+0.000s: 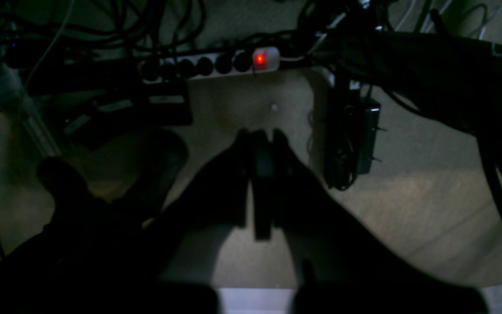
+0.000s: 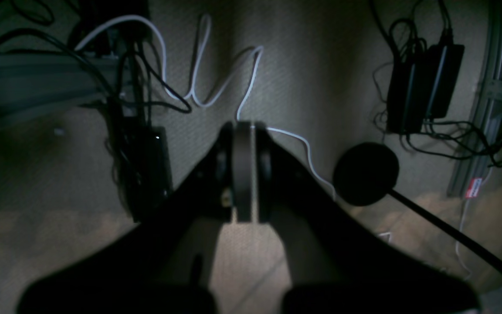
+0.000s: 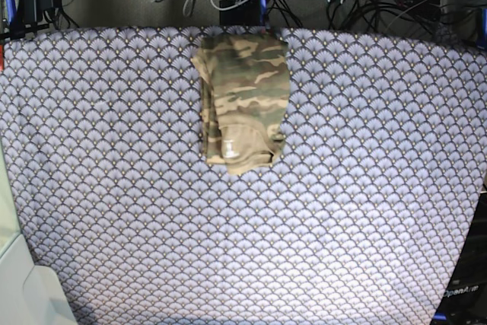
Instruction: Fold the T-shirt properly
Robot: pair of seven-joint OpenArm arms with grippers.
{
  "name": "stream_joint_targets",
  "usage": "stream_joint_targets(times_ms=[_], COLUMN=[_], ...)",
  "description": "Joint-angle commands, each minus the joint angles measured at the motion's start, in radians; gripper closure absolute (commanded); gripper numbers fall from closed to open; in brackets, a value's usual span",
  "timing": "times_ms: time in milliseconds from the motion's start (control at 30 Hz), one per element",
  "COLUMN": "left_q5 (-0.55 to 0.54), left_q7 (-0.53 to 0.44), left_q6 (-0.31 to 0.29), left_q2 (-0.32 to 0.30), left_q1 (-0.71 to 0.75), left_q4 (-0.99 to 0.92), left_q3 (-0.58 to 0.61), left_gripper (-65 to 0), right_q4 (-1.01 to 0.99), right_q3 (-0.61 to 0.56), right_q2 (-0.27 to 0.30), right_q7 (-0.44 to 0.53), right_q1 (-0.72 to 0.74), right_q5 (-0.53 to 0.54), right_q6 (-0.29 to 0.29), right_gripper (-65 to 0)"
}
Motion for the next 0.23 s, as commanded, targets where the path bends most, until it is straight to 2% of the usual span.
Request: stream_joint_targets(times_ms=[0, 200], left_q5=[0.003, 0.000], left_q7=[-0.003, -0.001], left_q6=[0.002, 0.002], left_q2=[0.001, 0.001], left_q1=[0.006, -0.001], left_q4=[0.000, 0.000], left_q3=[0.002, 0.002], left_gripper=[-0.5, -0.5], right_q4=[0.000, 0.000], right_q3=[-0.002, -0.003], right_q2=[0.008, 0.019], right_q7=[0.017, 0.018], right_q1=[-0.009, -0.009], right_q5=[-0.002, -0.004], right_q6=[-0.003, -0.003], right_gripper=[0.0, 0.0])
